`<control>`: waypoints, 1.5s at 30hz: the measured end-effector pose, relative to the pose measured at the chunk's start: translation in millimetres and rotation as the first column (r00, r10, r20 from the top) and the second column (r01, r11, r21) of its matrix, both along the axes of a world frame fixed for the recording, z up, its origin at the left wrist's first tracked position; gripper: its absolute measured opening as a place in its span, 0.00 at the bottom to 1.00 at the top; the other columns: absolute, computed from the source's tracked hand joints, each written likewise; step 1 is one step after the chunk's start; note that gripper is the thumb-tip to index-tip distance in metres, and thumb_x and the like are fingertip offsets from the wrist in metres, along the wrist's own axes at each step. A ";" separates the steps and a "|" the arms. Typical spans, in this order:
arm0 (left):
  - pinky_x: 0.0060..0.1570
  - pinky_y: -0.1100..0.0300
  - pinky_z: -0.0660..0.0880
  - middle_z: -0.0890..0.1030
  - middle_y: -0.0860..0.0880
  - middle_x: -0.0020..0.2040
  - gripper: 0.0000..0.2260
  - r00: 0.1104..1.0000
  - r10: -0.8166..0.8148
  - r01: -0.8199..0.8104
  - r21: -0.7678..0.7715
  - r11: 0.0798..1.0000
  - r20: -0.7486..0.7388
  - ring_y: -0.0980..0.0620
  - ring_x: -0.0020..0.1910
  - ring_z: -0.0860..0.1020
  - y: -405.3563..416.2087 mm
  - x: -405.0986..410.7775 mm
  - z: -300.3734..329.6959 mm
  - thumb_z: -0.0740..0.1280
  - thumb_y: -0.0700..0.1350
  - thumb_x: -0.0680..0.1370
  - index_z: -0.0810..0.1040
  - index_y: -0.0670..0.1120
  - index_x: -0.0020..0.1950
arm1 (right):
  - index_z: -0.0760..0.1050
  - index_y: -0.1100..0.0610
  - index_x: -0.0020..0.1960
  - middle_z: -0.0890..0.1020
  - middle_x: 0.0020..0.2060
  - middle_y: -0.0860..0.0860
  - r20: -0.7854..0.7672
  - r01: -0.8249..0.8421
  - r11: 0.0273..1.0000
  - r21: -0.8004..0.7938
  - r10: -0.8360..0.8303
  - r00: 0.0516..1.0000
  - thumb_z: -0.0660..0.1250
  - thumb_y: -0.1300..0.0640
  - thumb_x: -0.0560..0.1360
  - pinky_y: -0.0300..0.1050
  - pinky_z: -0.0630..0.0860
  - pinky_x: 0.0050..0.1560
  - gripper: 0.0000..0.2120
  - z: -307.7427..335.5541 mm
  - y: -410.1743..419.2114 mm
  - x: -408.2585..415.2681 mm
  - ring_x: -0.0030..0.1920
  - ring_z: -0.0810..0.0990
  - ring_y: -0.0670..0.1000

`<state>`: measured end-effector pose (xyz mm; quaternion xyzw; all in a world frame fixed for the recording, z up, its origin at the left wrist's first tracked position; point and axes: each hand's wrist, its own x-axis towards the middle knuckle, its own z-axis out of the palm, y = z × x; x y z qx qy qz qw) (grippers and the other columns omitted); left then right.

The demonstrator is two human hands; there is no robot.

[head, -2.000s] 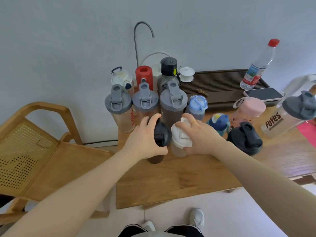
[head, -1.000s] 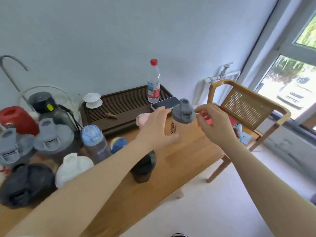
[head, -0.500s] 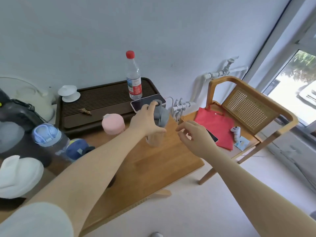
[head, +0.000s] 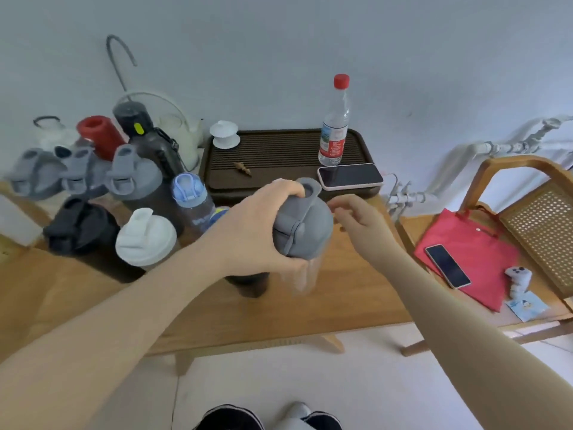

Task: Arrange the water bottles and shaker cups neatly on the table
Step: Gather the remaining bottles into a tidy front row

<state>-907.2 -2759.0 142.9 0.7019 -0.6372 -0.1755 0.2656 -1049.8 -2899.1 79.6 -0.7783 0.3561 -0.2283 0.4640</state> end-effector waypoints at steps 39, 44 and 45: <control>0.60 0.48 0.70 0.65 0.43 0.68 0.36 0.879 0.476 -0.476 0.003 0.879 0.008 0.42 0.64 0.68 239.7 323.8 -96.8 0.76 0.48 0.65 0.60 0.48 0.67 | 0.60 0.44 0.66 0.70 0.57 0.51 -0.505 -0.328 0.921 -0.211 0.185 0.843 0.70 0.42 0.65 0.52 0.77 0.52 0.34 -18.8 270.6 248.5 0.53 0.75 0.55; 0.62 0.45 0.71 0.64 0.42 0.68 0.36 0.886 0.464 -0.464 0.016 0.886 0.004 0.40 0.65 0.67 222.0 337.6 -98.0 0.75 0.49 0.66 0.60 0.49 0.68 | 0.60 0.43 0.66 0.70 0.56 0.50 -0.510 -0.303 0.930 -0.208 0.161 0.845 0.70 0.41 0.65 0.50 0.76 0.52 0.33 -24.9 267.8 256.5 0.53 0.74 0.54; 0.63 0.45 0.70 0.63 0.42 0.68 0.36 0.898 0.440 -0.440 0.029 0.898 -0.002 0.40 0.65 0.67 220.5 339.1 -98.1 0.74 0.49 0.66 0.59 0.49 0.69 | 0.60 0.44 0.66 0.70 0.56 0.50 -0.510 -0.303 0.929 -0.211 0.160 0.845 0.70 0.41 0.65 0.49 0.76 0.52 0.33 -25.2 266.9 257.9 0.53 0.74 0.54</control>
